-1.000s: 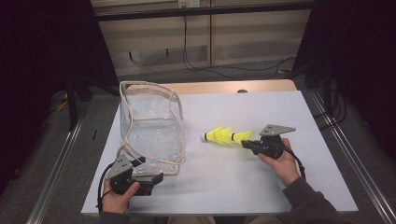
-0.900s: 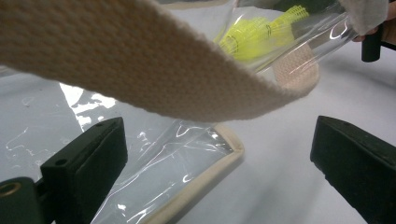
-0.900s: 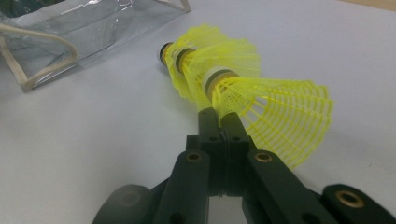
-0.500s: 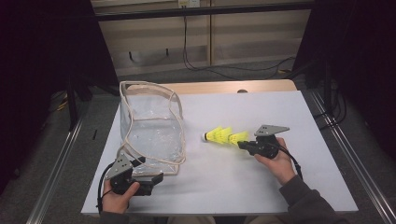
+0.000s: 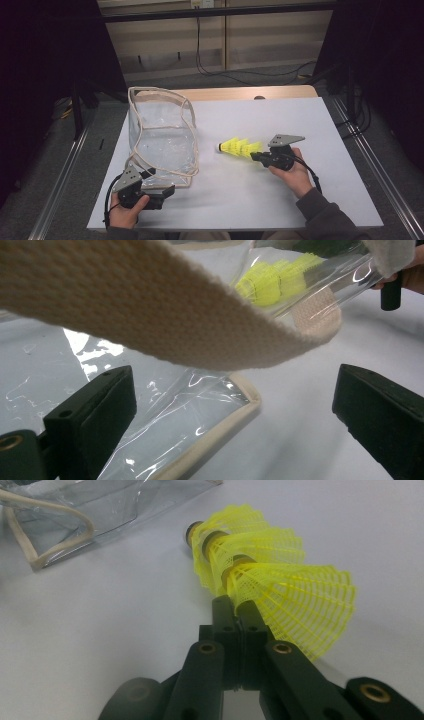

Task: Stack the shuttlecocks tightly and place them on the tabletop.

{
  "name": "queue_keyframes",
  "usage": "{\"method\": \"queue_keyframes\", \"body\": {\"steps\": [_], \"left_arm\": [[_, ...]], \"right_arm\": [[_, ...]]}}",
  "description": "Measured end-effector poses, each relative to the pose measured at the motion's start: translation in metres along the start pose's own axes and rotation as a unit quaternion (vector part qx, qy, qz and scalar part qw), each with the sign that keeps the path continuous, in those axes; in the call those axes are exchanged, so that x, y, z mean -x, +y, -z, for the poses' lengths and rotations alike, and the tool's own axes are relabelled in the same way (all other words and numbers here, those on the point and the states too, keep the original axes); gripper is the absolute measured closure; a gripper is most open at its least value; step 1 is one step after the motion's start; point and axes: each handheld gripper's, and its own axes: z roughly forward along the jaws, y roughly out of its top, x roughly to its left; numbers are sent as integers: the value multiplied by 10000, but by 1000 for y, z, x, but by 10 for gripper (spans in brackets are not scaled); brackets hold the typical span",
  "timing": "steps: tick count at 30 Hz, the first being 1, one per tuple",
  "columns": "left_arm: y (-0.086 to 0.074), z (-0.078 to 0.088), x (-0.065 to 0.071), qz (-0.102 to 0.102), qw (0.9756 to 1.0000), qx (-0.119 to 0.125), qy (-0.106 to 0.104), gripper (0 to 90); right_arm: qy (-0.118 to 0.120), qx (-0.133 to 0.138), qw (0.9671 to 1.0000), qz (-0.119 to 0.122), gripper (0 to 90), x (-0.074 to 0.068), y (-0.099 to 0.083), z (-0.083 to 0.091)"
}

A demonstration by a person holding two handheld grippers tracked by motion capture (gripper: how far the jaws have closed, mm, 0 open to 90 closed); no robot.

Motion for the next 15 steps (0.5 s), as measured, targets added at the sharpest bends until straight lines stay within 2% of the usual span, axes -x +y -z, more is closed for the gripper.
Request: {"method": "queue_keyframes", "body": {"steps": [15], "left_arm": [[0, 0, 0, 17, 10000, 17, -7, 38]], "right_arm": [[58, 3, 10000, -4, 896, -7, 2, -8]]}}
